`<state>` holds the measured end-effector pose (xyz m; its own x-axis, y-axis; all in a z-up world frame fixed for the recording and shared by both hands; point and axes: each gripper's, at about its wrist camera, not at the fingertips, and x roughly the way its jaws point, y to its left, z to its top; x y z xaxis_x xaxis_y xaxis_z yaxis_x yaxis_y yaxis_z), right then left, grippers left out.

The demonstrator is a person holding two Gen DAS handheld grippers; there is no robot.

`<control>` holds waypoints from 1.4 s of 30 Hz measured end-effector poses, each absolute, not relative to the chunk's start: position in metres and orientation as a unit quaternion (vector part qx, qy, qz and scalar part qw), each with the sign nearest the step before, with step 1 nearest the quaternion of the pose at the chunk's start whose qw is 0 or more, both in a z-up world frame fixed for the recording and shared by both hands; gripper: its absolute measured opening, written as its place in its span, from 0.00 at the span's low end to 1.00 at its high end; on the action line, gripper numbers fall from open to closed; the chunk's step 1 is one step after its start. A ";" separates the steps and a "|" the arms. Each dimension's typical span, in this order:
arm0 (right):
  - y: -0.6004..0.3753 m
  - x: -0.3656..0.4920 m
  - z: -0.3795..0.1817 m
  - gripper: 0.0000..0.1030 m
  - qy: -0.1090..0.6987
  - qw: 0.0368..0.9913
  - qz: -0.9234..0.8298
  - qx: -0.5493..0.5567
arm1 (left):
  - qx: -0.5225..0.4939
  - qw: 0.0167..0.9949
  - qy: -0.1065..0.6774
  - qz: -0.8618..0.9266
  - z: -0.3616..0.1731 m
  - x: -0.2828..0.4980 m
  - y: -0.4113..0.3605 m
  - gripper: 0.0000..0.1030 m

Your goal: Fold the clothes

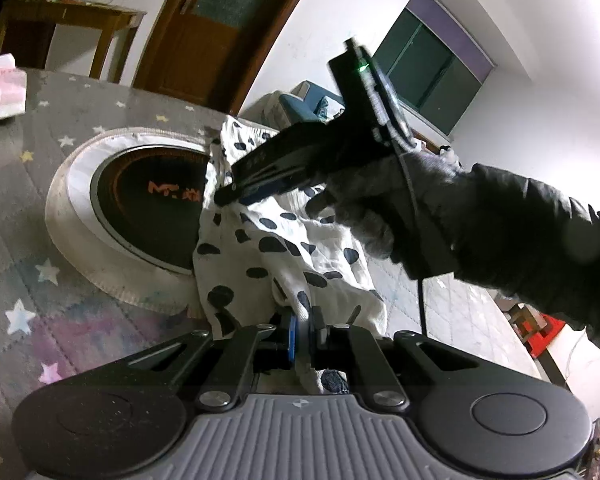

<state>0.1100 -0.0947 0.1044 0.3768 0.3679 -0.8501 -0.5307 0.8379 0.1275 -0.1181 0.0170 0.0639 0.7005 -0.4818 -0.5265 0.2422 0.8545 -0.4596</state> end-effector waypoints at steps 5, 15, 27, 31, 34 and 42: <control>-0.097 0.105 0.108 0.04 0.471 0.836 0.272 -0.076 | -0.186 0.905 0.326 -0.202 0.065 -0.120 0.022 0.07; -0.091 0.105 0.103 0.04 0.472 0.836 0.281 -0.025 | -0.188 0.903 0.326 -0.207 0.065 -0.126 0.027 0.09; -0.114 0.086 0.128 0.15 0.449 0.848 0.281 0.001 | -0.197 0.904 0.312 -0.216 0.074 -0.125 0.046 0.09; -0.128 0.075 0.131 0.16 0.449 0.852 0.267 0.002 | -0.197 0.903 0.310 -0.222 0.076 -0.122 0.048 0.09; -0.136 0.066 0.128 0.17 0.453 0.853 0.260 -0.002 | -0.201 0.902 0.311 -0.224 0.077 -0.118 0.051 0.09; -0.148 0.043 0.122 0.19 0.462 0.849 0.256 -0.005 | -0.207 0.895 0.319 -0.233 0.074 -0.110 0.055 0.09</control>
<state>0.0431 -0.1482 0.1221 0.4417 0.4296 -0.7876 -0.4395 0.8690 0.2274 -0.1098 0.0549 0.0738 0.6880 -0.5483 -0.4755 0.2844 0.8065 -0.5184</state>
